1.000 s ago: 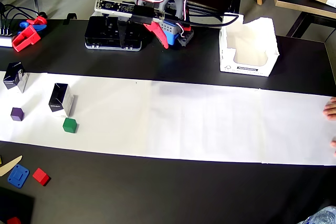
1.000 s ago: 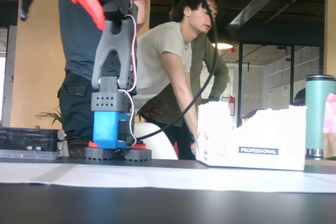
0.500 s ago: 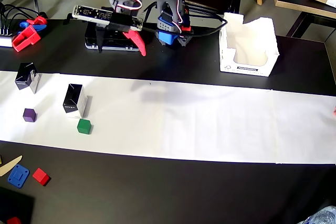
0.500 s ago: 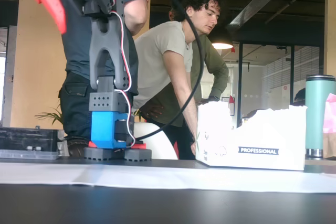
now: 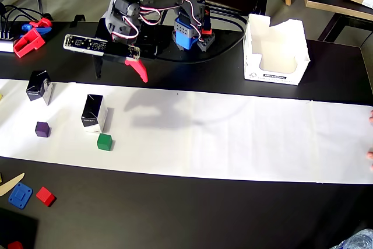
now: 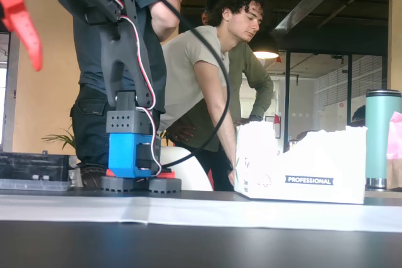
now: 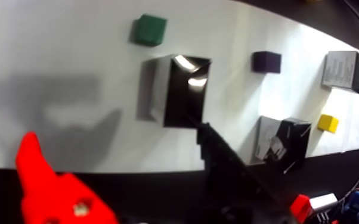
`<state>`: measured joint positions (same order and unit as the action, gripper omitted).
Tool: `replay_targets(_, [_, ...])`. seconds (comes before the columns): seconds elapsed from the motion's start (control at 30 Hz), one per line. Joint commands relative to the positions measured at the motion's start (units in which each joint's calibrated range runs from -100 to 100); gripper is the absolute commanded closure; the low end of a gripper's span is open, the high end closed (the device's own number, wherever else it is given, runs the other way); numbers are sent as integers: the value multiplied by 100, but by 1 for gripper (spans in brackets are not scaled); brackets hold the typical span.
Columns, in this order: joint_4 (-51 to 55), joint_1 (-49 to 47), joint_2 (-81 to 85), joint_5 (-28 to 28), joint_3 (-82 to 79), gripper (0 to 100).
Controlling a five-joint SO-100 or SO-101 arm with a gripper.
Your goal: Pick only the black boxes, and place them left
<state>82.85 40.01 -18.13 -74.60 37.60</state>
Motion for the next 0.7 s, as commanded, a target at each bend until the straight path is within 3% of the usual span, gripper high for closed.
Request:
replay_targets(0.0, [-575,161,-72,-19,487,50])
replay_targets(0.4, [-1576,360,-854,-282,407,50])
replay_targets(0.6, [-1576,152,-1699,-213,398,50])
replay_targets(0.67, [-1576,-47,-2023,113,398,50])
